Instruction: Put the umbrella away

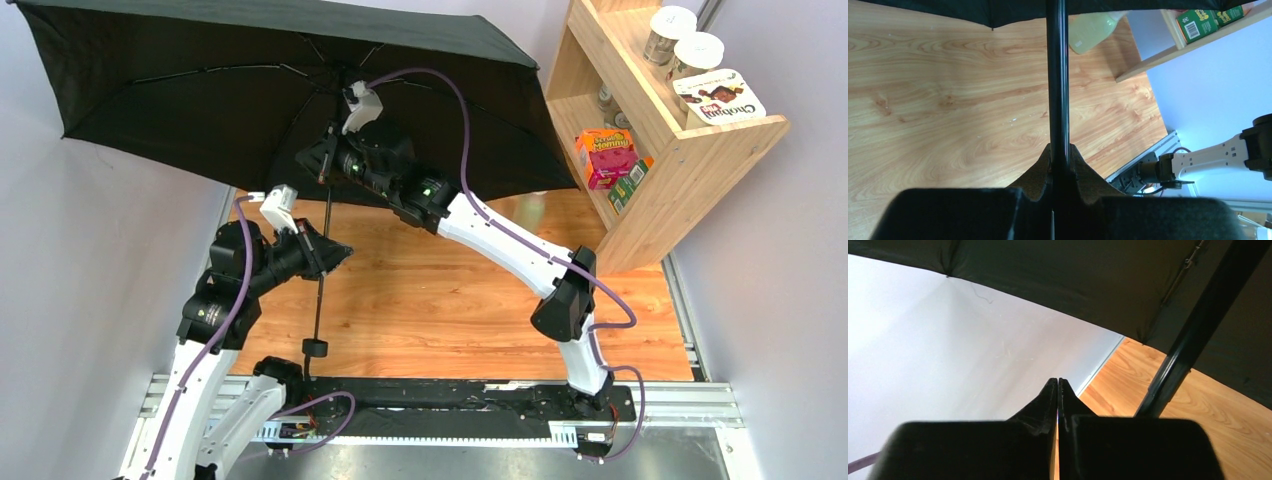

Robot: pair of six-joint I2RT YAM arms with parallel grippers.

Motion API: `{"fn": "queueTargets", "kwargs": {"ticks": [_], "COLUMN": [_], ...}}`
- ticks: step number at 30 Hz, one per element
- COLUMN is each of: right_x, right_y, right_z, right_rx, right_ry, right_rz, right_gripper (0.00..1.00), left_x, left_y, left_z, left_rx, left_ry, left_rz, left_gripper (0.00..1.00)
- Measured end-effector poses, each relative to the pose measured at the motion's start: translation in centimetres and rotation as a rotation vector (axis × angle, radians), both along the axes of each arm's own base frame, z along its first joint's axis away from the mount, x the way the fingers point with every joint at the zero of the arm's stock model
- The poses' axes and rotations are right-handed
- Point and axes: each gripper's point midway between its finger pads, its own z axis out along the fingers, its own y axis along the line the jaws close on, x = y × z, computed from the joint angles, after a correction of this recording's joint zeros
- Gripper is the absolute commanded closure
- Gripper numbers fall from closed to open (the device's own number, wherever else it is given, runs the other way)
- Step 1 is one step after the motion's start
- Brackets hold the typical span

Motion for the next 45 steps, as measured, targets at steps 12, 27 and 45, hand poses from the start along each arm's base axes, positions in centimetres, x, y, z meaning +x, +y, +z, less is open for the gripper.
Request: {"fn": "queueTargets", "kwargs": {"ticks": [12,27,45], "right_x": [-1.2,-0.8,-1.3], "right_y": [-1.8,-5.3,-4.3], "right_z": [1.6,-1.7,3.9], "right_rx": [0.093,-0.021,0.649], "right_ry": [0.065,0.157,0.214], "right_rz": [0.105,-0.02,0.512], "right_gripper": [0.32,0.49,1.0], "left_x": [0.0,0.2,-2.4], "left_y": [0.6,0.7,-2.2], "left_z": [-0.1,0.2,4.5], "left_rx": [0.012,0.025,-0.28], "left_ry": [-0.002,-0.028,-0.061], "left_rz": [0.036,0.031,-0.096], "left_gripper": [1.0,1.0,0.21]}}
